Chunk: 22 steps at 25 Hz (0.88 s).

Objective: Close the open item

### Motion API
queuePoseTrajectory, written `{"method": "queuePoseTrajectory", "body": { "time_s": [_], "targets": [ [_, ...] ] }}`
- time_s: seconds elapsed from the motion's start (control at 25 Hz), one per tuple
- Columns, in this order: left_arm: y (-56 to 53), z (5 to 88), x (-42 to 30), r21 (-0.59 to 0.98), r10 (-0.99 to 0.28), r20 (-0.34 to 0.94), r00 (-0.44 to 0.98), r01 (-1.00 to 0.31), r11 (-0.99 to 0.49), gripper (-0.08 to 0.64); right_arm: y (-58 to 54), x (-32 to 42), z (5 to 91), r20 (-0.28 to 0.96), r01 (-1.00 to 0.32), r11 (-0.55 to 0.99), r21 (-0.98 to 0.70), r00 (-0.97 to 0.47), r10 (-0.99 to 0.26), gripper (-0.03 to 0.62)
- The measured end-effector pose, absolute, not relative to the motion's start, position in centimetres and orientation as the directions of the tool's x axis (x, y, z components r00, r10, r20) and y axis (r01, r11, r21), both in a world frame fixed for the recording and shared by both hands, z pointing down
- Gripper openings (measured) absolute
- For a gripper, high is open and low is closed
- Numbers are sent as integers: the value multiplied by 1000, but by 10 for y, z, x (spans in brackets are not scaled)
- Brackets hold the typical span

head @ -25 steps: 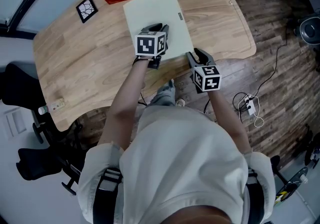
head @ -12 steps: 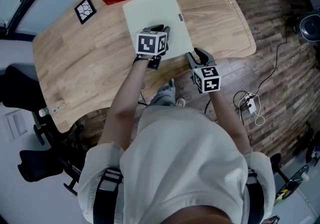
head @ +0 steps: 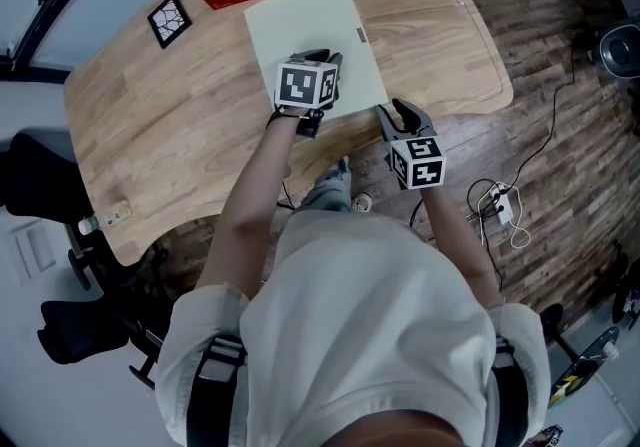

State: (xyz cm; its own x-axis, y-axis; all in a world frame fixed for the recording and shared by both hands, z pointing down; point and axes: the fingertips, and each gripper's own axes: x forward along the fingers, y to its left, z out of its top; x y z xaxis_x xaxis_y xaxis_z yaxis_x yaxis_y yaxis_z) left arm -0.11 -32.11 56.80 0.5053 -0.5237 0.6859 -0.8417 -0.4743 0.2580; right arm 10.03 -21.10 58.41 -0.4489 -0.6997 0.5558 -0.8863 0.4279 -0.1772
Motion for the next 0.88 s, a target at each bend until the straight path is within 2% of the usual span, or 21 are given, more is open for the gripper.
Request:
{"method": "queuePoseTrajectory", "body": {
  "time_s": [0.32, 0.88],
  "targets": [
    [-318, 581, 3, 195, -484, 738, 470, -836, -514, 95, -215, 97, 577, 530, -888, 419, -191, -452, -717, 143],
    [-319, 586, 0, 147, -501, 755, 424, -853, -501, 69, -212, 97, 578, 532, -891, 412, -190, -446, -720, 143]
  ]
}}
